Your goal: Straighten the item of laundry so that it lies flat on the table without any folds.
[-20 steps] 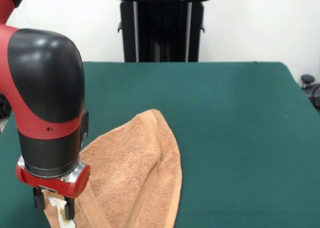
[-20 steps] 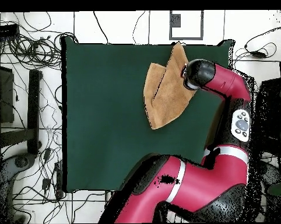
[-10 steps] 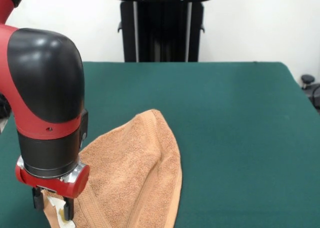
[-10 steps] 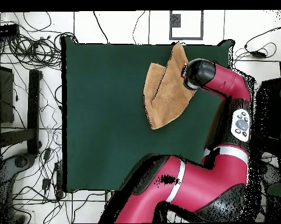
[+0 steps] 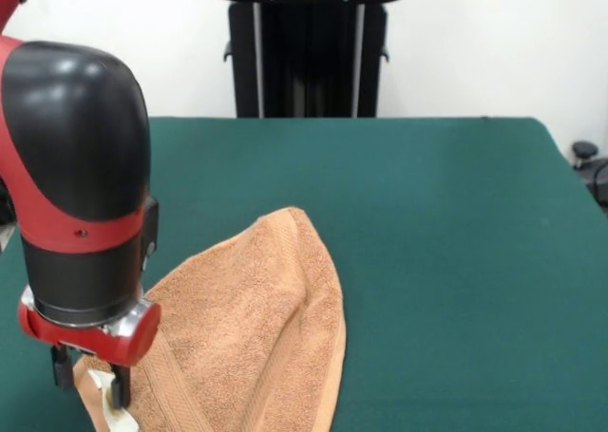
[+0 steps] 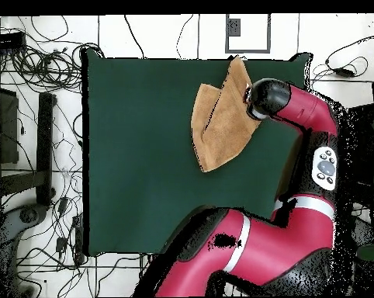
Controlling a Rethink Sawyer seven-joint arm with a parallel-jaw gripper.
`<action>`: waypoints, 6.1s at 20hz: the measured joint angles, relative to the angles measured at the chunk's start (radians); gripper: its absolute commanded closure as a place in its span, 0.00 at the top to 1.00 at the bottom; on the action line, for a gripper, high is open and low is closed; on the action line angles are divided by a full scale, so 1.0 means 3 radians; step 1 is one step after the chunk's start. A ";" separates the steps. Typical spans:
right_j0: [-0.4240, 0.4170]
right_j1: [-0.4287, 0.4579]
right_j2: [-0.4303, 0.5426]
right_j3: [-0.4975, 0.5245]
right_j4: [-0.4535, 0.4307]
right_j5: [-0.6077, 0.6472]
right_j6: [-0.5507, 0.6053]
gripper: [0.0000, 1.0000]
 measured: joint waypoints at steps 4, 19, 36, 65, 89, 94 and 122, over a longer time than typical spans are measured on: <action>-0.0033 -0.0120 0.0000 0.0117 -0.0005 0.0000 0.0000 1.00; -0.0055 -0.0334 0.0000 0.0258 -0.0028 0.0001 0.0000 1.00; -0.0055 -0.0299 0.0013 0.0275 -0.0049 -0.0020 0.0000 1.00; -0.0048 -0.0269 0.0054 0.0303 -0.0048 -0.0141 0.0000 1.00; -0.0018 -0.0320 0.0092 0.0308 -0.0017 -0.0141 0.0000 1.00; -0.0009 -0.0320 0.0093 0.0307 0.0002 -0.0141 0.0000 1.00; 0.0156 -0.0293 0.0093 0.0307 0.0012 -0.0141 0.0000 1.00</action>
